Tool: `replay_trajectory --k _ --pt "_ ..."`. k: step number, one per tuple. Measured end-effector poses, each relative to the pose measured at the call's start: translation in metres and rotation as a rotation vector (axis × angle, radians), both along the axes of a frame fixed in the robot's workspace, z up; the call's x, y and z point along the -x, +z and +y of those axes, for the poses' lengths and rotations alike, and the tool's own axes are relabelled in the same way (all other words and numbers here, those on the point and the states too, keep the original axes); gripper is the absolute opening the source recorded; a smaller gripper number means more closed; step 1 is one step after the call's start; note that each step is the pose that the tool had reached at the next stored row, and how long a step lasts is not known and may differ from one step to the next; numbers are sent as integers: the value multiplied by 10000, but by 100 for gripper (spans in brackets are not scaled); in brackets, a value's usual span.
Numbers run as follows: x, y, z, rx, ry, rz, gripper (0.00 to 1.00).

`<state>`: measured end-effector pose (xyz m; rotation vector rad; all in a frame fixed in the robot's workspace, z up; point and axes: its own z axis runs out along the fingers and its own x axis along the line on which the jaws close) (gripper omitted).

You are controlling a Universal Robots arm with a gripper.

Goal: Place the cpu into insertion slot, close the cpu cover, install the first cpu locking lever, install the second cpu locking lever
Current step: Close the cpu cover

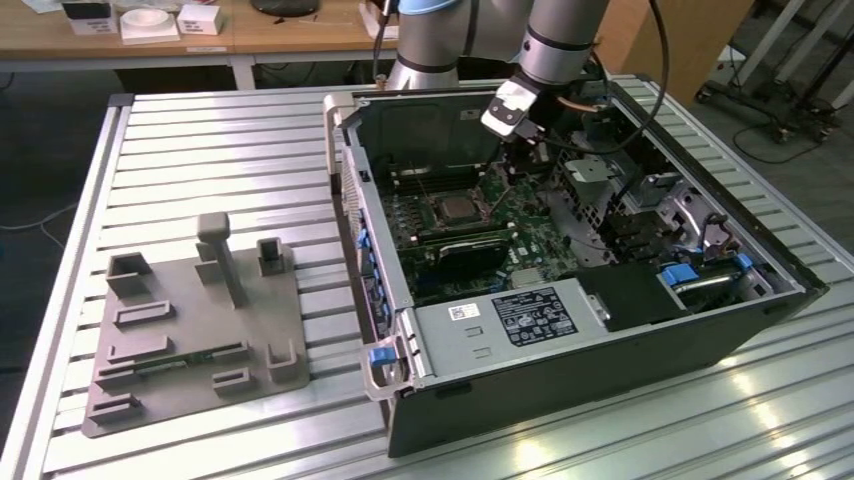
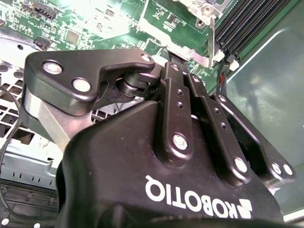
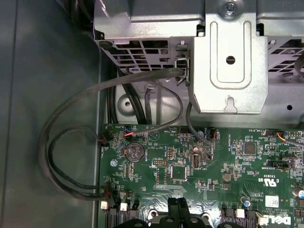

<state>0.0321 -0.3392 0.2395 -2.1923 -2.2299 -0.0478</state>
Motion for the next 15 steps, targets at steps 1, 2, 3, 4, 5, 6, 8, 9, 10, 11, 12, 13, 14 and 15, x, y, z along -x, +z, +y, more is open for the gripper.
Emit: replay_trajectory --k 1,2,3,4,5,6,8,9,10,11,12,13,14,15 --pt "4 0 0 0 0 0 11" --pt "8 0 0 0 0 0 11" --pt "11 0 0 0 0 0 11" --pt "15 0 0 0 0 0 11" --pt "18 0 0 0 0 0 11" --pt "21 0 0 0 0 0 11" --pt "25 0 0 0 1 0 11" --pt "26 0 0 0 0 0 11" --pt "26 0 0 0 0 0 11" --pt "26 0 0 0 1 0 11" --pt "27 0 0 0 0 0 11" --pt "30 0 0 1 -1 0 11" --pt "33 0 0 1 -1 1 11" --pt "36 0 0 0 0 0 11"
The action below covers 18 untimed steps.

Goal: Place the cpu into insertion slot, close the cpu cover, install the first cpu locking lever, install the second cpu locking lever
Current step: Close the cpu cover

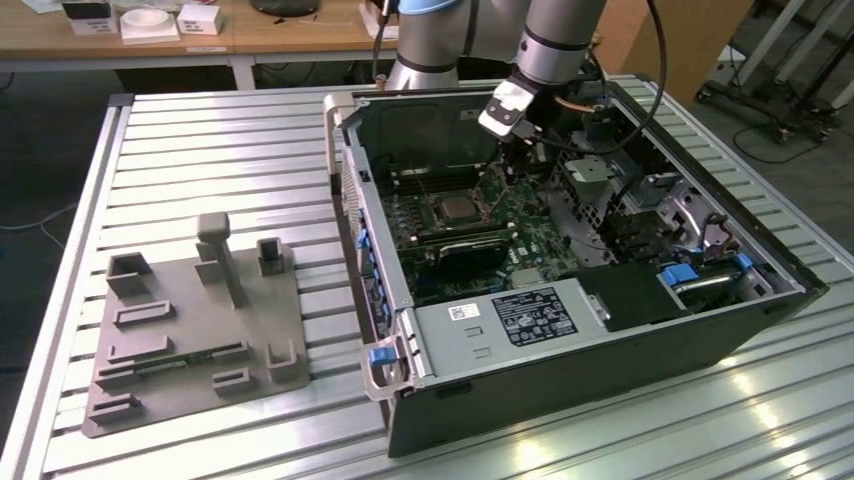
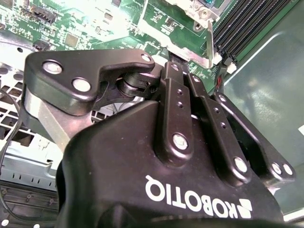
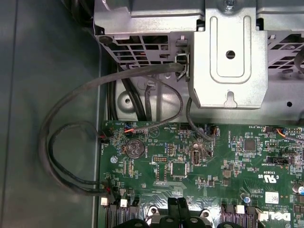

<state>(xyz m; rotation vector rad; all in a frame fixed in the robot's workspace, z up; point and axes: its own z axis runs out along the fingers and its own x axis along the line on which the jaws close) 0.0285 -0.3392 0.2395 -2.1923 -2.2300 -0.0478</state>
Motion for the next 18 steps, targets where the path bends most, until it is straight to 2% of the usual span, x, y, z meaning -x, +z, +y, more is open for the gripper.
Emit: replay_trajectory --k 18 --pt "87 0 0 0 0 0 11"
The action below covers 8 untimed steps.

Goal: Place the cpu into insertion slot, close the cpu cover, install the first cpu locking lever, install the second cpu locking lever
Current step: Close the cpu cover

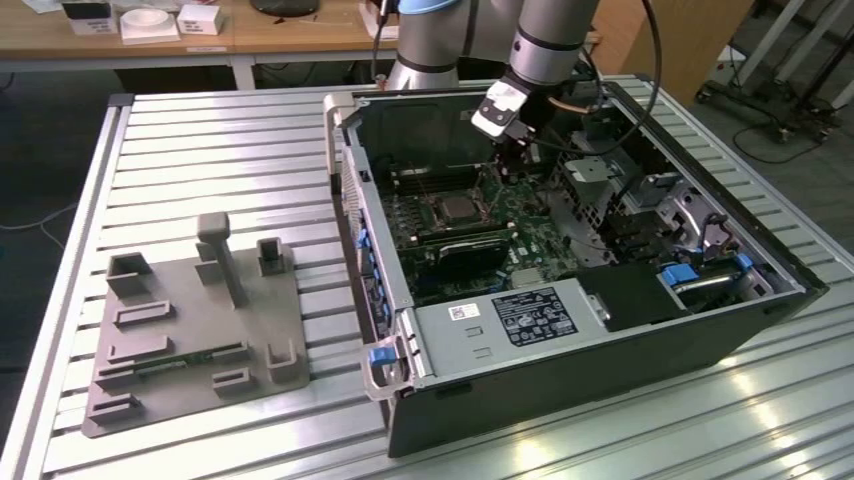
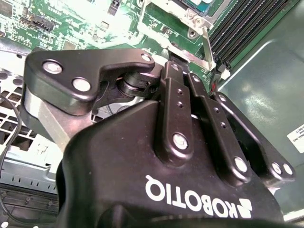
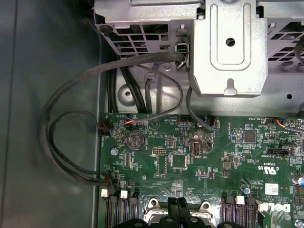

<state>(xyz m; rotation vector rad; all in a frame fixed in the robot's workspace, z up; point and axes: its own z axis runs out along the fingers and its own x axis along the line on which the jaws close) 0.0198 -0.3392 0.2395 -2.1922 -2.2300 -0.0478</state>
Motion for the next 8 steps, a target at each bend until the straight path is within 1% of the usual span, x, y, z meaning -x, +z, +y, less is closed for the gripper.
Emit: replay_trajectory --k 8 --pt "34 0 0 0 0 0 11"
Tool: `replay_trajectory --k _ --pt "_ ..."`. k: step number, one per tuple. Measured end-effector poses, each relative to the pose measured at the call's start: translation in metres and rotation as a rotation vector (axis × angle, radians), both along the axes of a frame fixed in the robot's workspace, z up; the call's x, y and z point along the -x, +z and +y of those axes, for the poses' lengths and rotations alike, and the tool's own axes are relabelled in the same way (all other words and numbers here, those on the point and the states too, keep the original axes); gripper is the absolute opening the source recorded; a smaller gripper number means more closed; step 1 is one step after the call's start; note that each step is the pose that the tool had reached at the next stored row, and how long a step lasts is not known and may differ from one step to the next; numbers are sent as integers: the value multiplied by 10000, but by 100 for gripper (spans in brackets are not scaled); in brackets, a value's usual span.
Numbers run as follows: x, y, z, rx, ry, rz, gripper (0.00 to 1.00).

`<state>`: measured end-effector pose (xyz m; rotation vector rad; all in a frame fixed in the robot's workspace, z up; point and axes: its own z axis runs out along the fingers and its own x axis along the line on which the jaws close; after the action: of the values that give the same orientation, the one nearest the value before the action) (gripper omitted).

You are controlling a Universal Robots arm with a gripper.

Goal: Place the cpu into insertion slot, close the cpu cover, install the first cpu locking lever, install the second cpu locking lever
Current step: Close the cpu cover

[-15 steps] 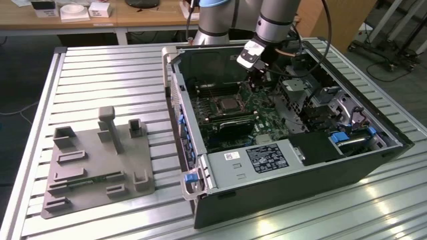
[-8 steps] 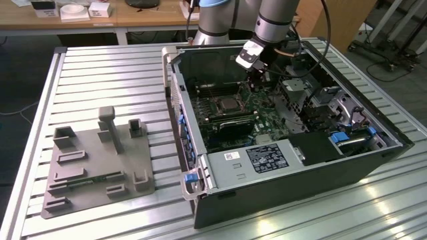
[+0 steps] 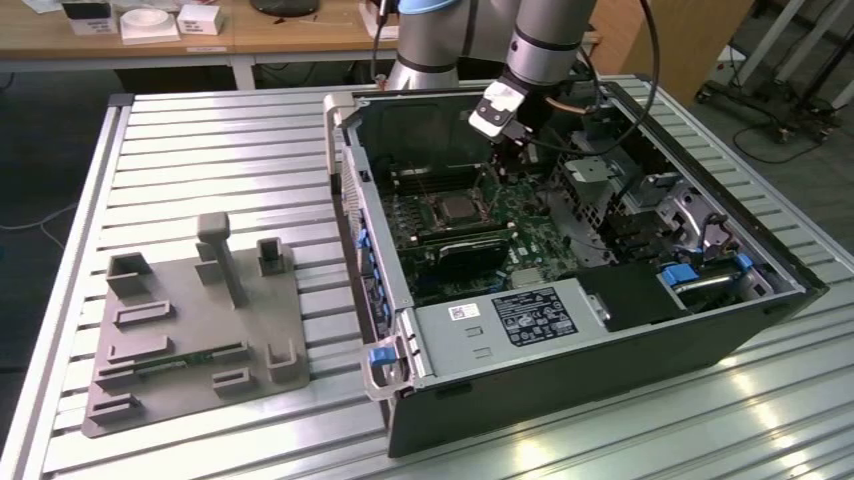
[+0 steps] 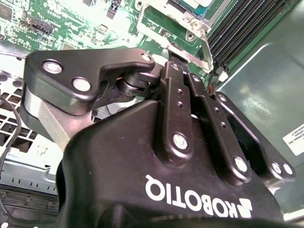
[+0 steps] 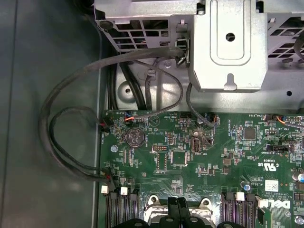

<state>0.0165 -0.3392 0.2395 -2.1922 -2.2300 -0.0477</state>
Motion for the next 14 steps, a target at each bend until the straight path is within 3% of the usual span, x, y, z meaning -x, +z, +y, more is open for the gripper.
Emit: replay_trajectory --k 14 --pt "57 0 0 0 -1 0 11"
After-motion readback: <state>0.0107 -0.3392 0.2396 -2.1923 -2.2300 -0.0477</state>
